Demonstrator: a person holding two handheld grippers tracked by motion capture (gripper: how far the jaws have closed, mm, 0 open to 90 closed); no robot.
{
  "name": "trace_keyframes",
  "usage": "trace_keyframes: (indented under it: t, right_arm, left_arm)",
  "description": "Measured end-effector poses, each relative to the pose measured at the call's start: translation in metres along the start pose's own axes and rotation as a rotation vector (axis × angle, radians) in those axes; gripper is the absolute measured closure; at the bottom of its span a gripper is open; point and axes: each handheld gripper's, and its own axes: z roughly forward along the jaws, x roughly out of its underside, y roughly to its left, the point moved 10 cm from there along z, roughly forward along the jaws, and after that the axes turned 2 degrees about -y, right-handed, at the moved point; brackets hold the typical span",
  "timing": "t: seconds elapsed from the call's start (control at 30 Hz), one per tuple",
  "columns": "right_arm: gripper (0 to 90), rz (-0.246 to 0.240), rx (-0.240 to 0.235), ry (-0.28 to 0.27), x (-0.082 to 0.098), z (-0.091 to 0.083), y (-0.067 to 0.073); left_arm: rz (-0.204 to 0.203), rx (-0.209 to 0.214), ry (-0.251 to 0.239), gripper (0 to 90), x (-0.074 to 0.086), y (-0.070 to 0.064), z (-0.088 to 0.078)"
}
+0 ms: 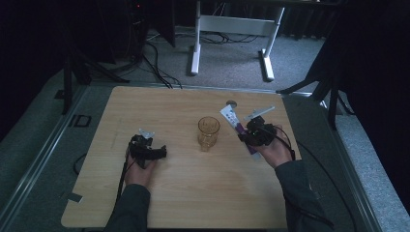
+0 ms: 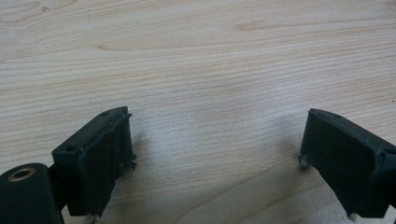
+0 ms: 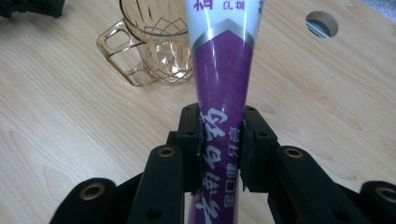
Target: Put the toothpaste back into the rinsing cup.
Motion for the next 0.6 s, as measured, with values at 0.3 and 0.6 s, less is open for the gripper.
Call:
trace_keyframes:
  t: [0.3,0.6]
  right_arm:
    - [72.9,0.008,0.001,-0.045,-0.008,-0.002,-0.001]
    - [72.9,0.022,-0.002,-0.085,-0.017,-0.003,-0.001]
  left_arm:
    - [0.001,0.0,0.002,9.0,0.0,0.0,0.0]
    - [0.001,0.001,0.002,9.0,0.0,0.0,0.0]
